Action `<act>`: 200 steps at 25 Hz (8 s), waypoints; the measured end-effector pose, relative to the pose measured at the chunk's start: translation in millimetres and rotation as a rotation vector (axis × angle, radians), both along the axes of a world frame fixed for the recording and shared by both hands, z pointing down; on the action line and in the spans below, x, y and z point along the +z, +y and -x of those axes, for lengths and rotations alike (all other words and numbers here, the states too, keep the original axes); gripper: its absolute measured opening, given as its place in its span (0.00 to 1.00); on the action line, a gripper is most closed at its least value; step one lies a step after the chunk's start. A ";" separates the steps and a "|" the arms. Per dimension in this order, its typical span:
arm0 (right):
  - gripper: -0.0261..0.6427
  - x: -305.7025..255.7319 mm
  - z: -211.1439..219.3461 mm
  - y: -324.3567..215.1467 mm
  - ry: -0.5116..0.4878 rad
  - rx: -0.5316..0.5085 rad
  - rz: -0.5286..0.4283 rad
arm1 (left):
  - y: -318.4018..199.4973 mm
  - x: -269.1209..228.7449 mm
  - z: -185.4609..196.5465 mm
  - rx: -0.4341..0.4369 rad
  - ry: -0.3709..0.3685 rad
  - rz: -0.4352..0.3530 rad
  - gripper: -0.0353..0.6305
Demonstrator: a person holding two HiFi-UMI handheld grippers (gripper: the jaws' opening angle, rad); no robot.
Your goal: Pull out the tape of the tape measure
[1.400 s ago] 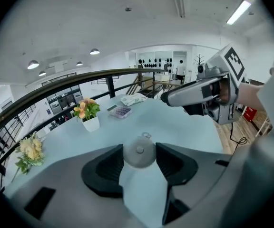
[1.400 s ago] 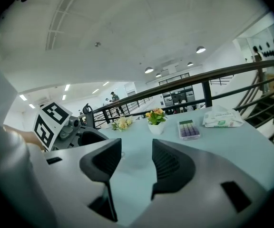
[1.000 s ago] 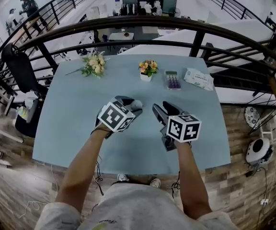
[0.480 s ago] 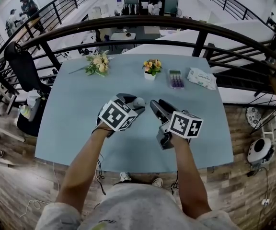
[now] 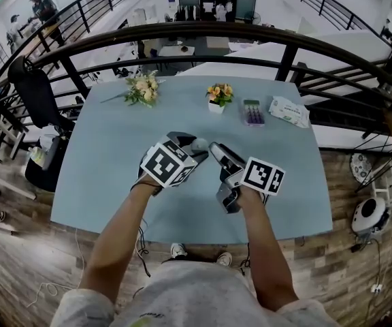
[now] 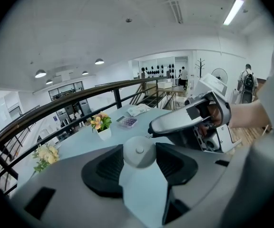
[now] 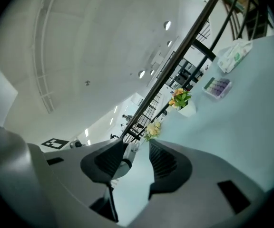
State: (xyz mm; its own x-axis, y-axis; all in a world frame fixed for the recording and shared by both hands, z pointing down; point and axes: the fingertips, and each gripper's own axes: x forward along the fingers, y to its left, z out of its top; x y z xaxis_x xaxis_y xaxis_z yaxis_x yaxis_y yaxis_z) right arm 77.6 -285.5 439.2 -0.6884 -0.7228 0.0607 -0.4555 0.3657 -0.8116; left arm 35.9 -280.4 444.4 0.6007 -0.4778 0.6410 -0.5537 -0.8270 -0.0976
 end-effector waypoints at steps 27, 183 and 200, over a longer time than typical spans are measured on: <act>0.07 -1.0 8.4 -3.2 -0.150 0.025 0.035 | 0.6 -1.4 7.9 0.019 -0.022 0.003 0.37; 0.06 -7.1 -104.4 -15.3 0.066 0.352 -0.042 | -33.8 5.3 106.0 -0.227 -0.047 0.028 0.37; 0.06 6.2 -97.2 -8.1 0.055 0.339 -0.007 | -26.7 19.9 88.0 -0.167 -0.069 0.039 0.37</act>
State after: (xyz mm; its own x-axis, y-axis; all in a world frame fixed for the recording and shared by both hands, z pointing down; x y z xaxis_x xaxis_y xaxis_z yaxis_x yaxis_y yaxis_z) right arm 174.8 -293.5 445.4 -0.4045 -0.9105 0.0856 -0.5951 0.1910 -0.7806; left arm -52.0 -307.2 464.3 0.4691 -0.5408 0.6982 -0.6764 -0.7283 -0.1097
